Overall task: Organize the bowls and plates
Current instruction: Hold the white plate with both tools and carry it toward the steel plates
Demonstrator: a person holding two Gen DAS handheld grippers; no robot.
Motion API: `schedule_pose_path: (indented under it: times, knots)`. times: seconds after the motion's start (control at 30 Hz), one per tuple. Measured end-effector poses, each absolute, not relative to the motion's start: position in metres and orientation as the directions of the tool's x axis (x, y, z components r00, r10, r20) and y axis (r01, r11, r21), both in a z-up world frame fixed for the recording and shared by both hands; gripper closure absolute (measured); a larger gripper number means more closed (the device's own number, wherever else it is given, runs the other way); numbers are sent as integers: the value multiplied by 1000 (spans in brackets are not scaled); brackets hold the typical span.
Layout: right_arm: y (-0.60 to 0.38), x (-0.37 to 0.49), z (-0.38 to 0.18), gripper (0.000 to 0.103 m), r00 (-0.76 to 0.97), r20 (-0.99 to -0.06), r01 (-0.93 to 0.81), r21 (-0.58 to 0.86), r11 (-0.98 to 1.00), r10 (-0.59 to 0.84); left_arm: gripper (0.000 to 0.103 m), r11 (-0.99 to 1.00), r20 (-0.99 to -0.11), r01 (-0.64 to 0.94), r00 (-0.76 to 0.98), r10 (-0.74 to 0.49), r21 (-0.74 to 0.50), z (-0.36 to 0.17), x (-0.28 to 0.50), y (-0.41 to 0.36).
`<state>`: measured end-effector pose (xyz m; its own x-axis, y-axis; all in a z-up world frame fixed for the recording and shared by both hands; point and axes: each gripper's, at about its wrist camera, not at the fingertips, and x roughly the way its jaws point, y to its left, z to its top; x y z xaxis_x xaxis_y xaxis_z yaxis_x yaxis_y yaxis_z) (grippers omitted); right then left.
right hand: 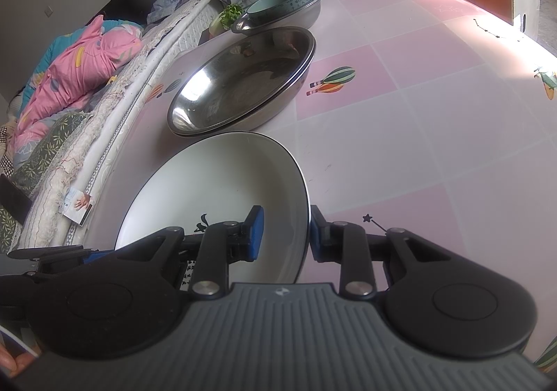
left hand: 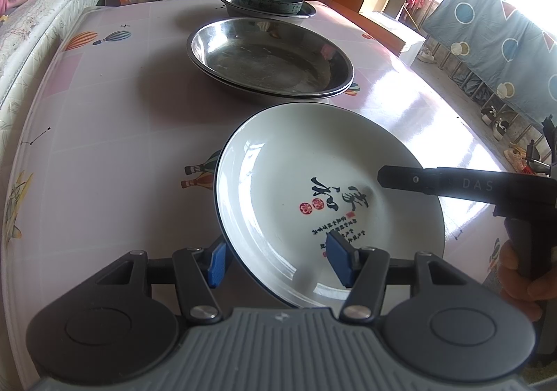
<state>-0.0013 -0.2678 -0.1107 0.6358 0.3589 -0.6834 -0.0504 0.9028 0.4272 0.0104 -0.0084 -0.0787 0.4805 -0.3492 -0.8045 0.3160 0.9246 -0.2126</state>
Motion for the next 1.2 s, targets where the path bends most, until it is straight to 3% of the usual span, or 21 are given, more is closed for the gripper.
schedule_pose_path:
  times: [1.2]
  knots:
    - [-277,-9,-118,77,655,-646,-62,471,880,392,44,925,-809,331,483,-335,-185,-79,12,-11]
